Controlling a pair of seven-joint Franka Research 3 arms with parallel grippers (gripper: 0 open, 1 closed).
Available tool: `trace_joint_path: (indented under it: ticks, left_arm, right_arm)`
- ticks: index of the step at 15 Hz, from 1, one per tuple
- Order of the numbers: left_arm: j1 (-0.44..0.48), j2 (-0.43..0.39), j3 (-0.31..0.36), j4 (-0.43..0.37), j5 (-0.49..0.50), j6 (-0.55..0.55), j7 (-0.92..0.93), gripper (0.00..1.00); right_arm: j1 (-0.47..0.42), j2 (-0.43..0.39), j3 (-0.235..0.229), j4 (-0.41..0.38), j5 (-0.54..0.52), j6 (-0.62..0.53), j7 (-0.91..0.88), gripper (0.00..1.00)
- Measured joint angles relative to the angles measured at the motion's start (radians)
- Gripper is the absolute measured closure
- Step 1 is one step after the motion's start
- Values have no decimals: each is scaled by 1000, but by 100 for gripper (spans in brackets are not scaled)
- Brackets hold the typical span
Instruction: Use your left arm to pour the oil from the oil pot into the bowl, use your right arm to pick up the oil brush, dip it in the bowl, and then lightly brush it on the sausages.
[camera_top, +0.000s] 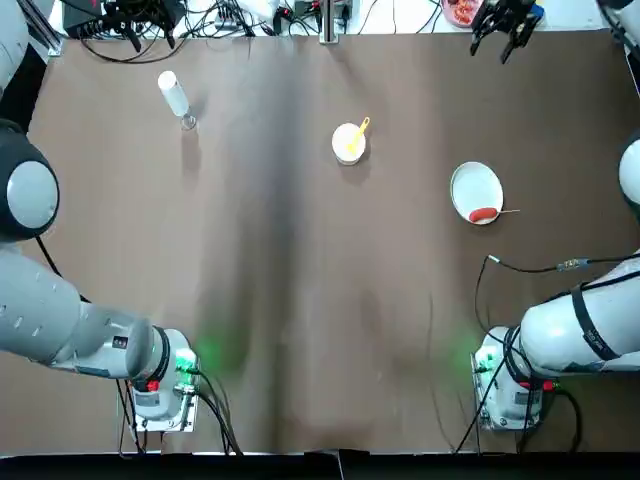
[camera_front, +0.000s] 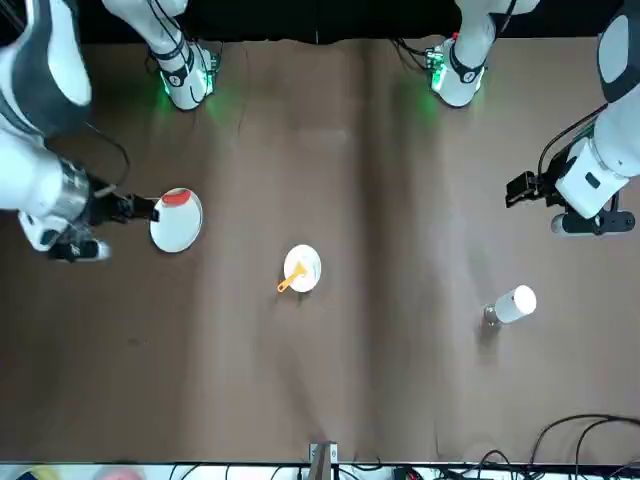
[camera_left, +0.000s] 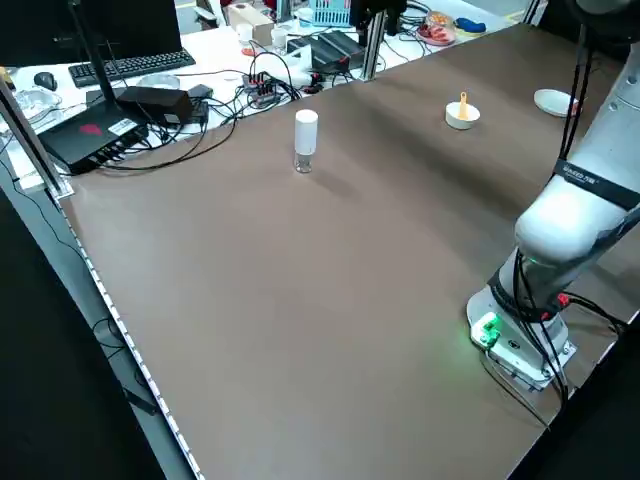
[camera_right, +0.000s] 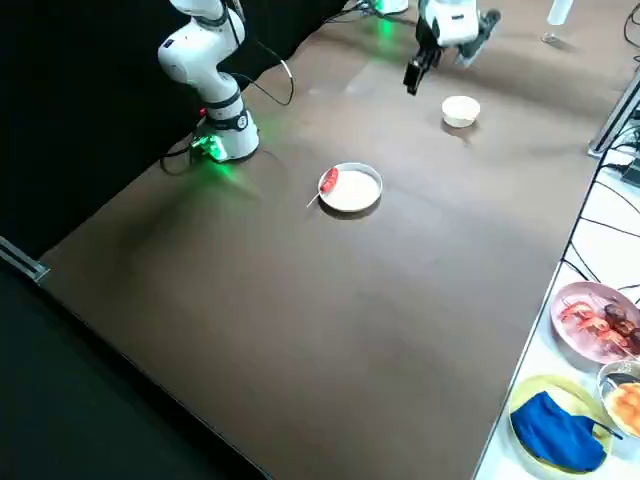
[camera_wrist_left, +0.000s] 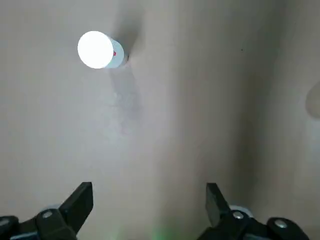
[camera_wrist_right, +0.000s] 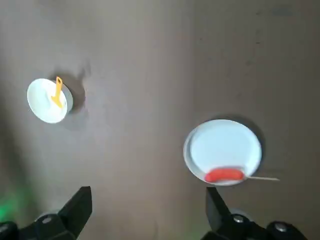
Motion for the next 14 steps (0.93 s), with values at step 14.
trace_joint_path:
  ticks: [14]
  left_arm:
    - [0, 7, 0, 0, 3, 0, 0, 0]
  right_arm:
    - [149, -344, -158, -205, -132, -3, -69, 0]
